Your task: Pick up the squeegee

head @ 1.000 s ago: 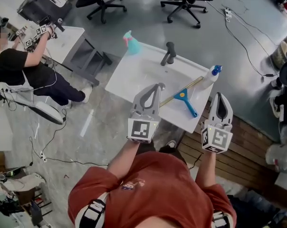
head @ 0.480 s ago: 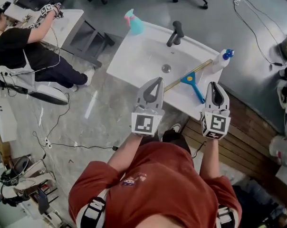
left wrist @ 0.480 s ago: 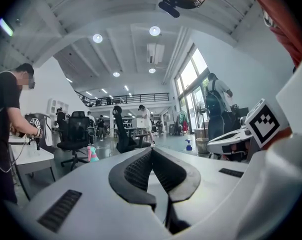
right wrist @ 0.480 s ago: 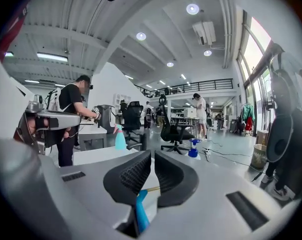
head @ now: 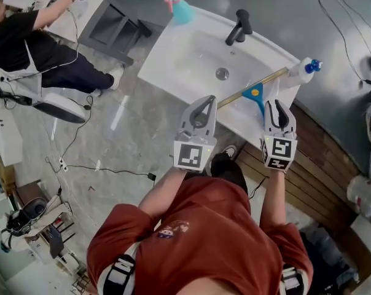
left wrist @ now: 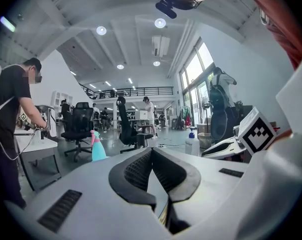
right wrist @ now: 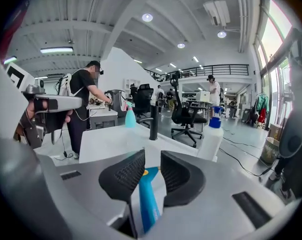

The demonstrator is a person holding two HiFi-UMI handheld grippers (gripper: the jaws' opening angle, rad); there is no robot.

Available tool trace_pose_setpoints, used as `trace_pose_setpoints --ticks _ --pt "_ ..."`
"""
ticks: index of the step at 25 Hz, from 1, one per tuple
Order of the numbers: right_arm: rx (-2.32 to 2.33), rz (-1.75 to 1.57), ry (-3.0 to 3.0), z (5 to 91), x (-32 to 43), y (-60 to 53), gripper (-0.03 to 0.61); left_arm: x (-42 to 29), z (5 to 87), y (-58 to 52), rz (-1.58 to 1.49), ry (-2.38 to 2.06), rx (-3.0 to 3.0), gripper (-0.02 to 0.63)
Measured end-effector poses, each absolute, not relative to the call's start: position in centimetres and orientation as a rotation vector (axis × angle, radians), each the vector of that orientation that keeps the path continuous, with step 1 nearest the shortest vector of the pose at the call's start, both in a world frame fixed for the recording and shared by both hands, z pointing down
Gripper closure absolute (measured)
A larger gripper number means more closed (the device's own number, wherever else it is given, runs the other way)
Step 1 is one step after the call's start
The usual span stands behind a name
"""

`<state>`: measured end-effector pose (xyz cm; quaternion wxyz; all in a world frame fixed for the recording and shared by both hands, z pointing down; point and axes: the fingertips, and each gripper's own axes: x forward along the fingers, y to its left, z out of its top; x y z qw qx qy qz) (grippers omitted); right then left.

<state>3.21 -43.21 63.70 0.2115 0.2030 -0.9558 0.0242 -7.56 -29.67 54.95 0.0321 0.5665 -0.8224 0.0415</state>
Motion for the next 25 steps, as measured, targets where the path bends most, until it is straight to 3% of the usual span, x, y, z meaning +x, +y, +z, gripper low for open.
trace_pose_setpoints --ticks 11,25 --pt "0.343 0.046 -2.495 71.1 0.7 -42.5 0.376 -9.5 58.7 -29.3 0.155 -2.530 1.643 0.595" --pt "0.252 -0.009 -2.334 76.0 0.6 -42.8 0.368 -9.8 59.9 -29.7 0.160 -2.523 1.606 0.595"
